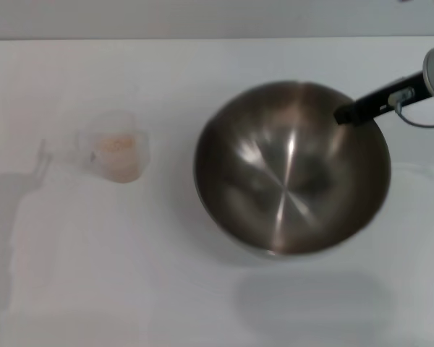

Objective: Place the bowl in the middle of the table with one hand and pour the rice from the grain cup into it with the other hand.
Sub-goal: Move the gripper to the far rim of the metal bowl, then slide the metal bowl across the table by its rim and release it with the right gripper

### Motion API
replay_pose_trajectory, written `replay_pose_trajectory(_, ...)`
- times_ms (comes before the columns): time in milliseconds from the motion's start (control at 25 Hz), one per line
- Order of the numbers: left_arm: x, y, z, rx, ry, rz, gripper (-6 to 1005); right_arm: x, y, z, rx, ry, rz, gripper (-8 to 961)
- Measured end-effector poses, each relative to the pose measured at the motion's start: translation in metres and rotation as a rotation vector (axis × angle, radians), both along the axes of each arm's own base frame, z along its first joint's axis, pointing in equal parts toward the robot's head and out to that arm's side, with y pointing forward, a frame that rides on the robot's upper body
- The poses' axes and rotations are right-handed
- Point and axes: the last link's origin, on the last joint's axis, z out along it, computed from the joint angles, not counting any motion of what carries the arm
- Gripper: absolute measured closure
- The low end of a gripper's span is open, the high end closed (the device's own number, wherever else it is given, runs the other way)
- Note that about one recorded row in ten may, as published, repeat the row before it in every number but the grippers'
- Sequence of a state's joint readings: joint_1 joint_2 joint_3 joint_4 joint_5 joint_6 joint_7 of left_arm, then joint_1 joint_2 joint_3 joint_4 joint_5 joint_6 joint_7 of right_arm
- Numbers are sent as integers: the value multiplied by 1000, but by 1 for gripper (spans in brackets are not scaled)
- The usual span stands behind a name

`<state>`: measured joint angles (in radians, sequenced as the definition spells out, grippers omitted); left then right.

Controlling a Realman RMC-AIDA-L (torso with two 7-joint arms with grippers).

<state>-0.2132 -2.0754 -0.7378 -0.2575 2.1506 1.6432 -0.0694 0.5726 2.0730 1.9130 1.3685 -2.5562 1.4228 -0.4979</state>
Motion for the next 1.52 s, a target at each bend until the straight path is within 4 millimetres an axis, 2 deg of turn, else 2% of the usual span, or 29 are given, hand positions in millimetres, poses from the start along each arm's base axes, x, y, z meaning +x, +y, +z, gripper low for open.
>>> replay_pose_trajectory(280, 0, 0, 0, 1, 1, -2, 171, -10, 9, 4, 70, 63, 38, 930)
replay_pose_trajectory(560, 1, 0, 0, 1, 2, -7, 171, -15, 20, -5, 89, 118, 45, 929)
replay_pose_trajectory(1040, 1, 0, 0, 1, 4, -8, 171, -4, 30, -34, 38, 145, -13, 927)
replay_pose_trajectory(1520, 2, -1, 0, 5, 3, -16, 172, 2, 30, -41, 17, 144, -53, 925)
